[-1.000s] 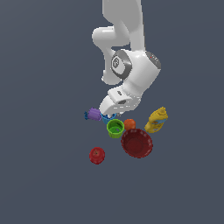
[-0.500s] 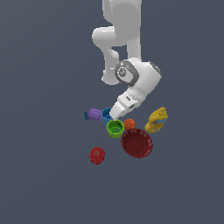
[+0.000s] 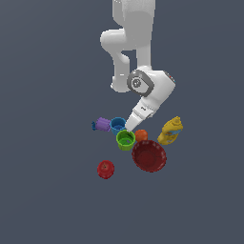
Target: Pick up a designated object from a clutter of objects.
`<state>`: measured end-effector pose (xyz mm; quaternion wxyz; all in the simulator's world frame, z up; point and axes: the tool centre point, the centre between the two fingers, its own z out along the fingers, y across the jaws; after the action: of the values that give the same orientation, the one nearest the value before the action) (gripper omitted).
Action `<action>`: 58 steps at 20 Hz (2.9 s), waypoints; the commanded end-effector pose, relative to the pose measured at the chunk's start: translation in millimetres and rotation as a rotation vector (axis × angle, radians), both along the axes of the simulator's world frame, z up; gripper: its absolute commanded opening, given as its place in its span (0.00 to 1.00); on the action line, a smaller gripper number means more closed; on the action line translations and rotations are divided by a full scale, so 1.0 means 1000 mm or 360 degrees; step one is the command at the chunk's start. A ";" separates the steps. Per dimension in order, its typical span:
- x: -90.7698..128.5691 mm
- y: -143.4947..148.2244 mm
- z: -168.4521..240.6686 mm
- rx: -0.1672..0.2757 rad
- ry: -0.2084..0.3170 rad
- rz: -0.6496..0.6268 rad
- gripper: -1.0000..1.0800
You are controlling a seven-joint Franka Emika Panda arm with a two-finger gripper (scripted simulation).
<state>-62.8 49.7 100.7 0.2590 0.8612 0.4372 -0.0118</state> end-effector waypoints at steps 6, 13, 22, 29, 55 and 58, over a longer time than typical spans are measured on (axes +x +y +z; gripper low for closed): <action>-0.002 0.001 -0.003 -0.0003 0.0005 0.0021 0.62; 0.001 -0.008 -0.021 -0.0003 0.0007 0.0026 0.62; 0.004 -0.012 -0.029 -0.0004 0.0006 0.0028 0.00; 0.004 -0.012 -0.029 -0.0004 0.0006 0.0028 0.00; 0.037 -0.018 0.100 0.0007 0.0009 0.0032 0.00; 0.045 -0.019 0.131 0.0009 0.0010 0.0033 0.00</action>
<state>-22.2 31.0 215.0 0.2560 0.8572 0.4467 -0.0116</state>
